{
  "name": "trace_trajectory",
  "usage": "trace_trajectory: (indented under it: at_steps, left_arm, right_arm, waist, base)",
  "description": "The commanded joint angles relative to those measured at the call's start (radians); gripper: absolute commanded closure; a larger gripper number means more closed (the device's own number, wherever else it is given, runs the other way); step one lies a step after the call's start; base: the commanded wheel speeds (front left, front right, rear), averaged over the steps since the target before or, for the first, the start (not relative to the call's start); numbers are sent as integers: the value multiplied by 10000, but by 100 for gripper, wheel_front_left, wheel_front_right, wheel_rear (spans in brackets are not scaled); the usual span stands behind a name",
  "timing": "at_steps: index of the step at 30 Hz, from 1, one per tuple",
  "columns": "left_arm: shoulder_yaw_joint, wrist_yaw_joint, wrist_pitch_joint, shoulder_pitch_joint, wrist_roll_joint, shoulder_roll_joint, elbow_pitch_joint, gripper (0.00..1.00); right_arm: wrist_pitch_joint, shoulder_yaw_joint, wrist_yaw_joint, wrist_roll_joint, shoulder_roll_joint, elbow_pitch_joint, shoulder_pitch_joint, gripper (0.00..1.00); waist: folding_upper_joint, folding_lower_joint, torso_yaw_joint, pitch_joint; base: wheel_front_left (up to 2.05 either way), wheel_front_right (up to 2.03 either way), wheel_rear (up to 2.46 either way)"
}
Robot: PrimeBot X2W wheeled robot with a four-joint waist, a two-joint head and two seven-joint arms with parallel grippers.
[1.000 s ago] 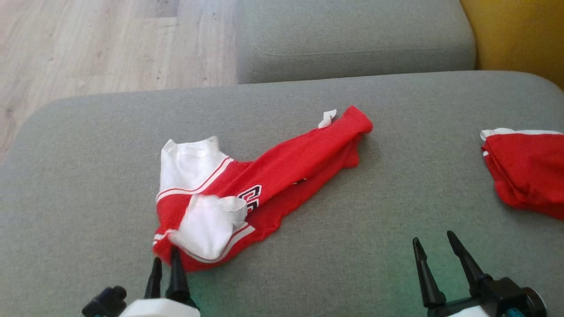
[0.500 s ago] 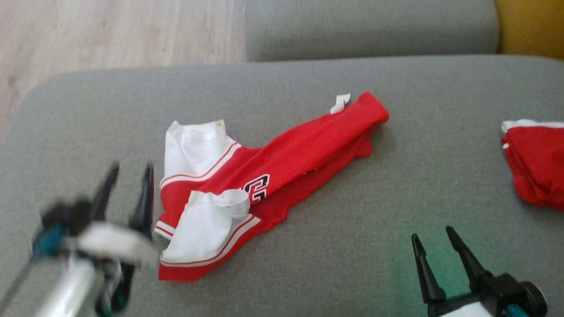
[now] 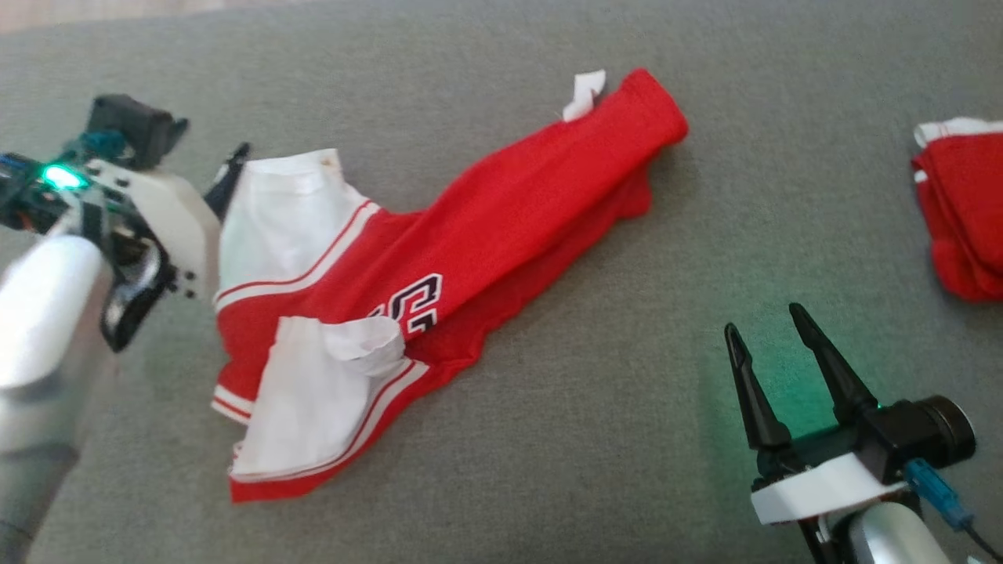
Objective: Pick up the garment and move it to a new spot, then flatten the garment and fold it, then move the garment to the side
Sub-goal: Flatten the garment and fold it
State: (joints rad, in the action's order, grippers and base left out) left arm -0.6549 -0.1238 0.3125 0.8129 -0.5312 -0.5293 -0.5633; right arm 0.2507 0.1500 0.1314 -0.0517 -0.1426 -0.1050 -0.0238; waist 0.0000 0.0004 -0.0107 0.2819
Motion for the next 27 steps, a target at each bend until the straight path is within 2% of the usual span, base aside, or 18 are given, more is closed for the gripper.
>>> trace_trajectory:
  at_steps: [1, 8, 13, 26, 27]
  left_arm:
    - [334, -6, 36, 590, 74, -542, 51, 0]
    - [-186, -60, 364, 1041, -172, -791, -1276, 0]
    - [-269, -65, 146, 1180, -322, -878, -1891, 0]
    - [-949, -68, -157, 1539, -1333, -821, -2016, 0]
    - [-1004, -68, -158, 1555, -1399, -816, -2059, 6]
  right_arm:
    - [111, 207, -7, -18, -164, 263, 222, 0]
    - [111, 323, -7, -56, -30, 234, 492, 0]
    - [111, 360, -7, -72, 36, 196, 700, 0]
    - [111, 322, -7, -55, 25, 88, 839, 0]
    - [111, 329, -7, -53, 21, 83, 851, 0]
  waist:
    - [0, -4, -263, 251]
    - [0, -4, -549, 629]
    - [0, -4, -663, 796]
    - [0, -4, -689, 892]
    - [0, -4, -693, 896]
  base:
    - [0, 0, 0]
    - [0, 0, 0]
    - [0, 0, 0]
    - [0, 0, 0]
    - [0, 0, 0]
